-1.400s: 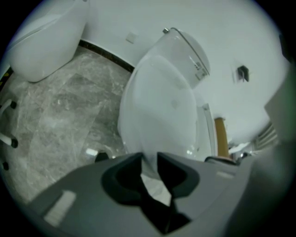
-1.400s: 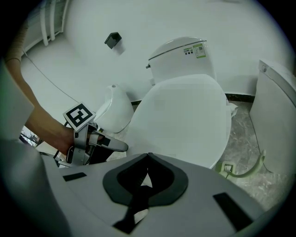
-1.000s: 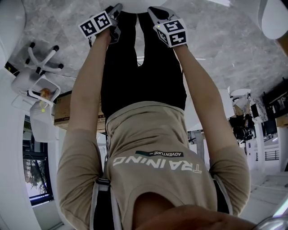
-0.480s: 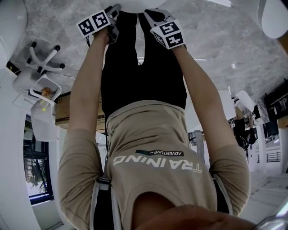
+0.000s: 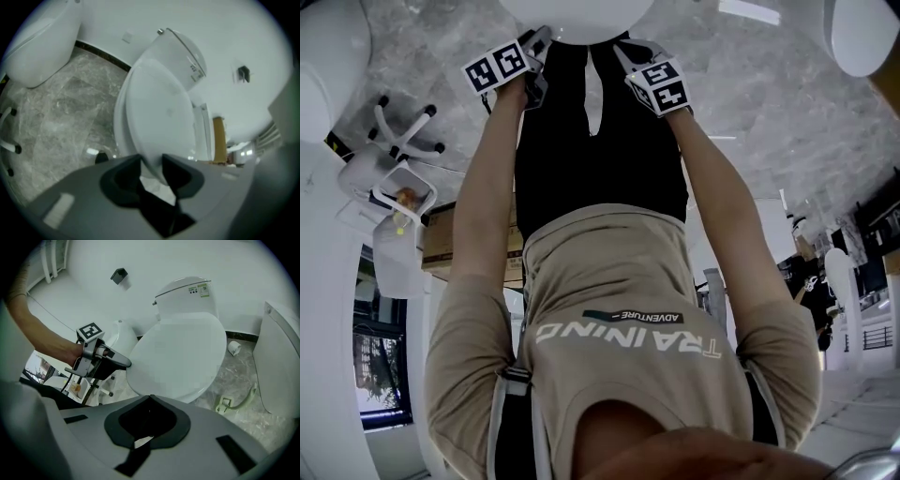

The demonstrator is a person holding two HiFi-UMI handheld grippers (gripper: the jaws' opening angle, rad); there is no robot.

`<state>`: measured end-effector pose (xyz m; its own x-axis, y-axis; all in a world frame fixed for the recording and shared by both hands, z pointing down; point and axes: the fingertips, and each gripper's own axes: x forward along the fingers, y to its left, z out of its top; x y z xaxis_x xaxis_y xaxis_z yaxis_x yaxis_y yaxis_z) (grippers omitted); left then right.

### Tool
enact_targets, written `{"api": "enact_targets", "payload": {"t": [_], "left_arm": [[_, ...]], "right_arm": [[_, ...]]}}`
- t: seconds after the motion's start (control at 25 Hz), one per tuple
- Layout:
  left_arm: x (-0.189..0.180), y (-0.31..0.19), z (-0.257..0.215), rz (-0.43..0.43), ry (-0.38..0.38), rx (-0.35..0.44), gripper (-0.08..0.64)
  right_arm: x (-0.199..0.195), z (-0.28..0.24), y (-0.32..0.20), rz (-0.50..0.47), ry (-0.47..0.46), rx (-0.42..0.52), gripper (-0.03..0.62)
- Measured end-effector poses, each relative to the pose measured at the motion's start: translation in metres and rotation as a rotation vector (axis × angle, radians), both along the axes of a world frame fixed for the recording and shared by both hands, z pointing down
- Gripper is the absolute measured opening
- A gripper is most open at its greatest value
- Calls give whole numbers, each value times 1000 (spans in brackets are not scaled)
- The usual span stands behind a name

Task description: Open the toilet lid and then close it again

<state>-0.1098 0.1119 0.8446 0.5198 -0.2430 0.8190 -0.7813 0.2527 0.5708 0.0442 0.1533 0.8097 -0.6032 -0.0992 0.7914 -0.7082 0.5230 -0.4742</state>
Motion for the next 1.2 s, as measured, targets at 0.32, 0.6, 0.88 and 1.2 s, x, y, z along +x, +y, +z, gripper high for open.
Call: {"api": "enact_targets", "payload": {"t": [0.32,0.6,0.88,1.2], "left_arm": [[5,-11,-42,-13,26,29,144],[5,-20,-75,-6,62,39,144],[1,-32,-101,-4,83,46,146],[-7,-63,-144,8,151,109,163]], "right_arm": [[15,-10,2,-14,19,-19,14],[7,-25,-17,24,-1,-4,14],[-3,-53,-45,-32,-25,63,14],[-13,-101,-81,-19,-74,143,14]]}}
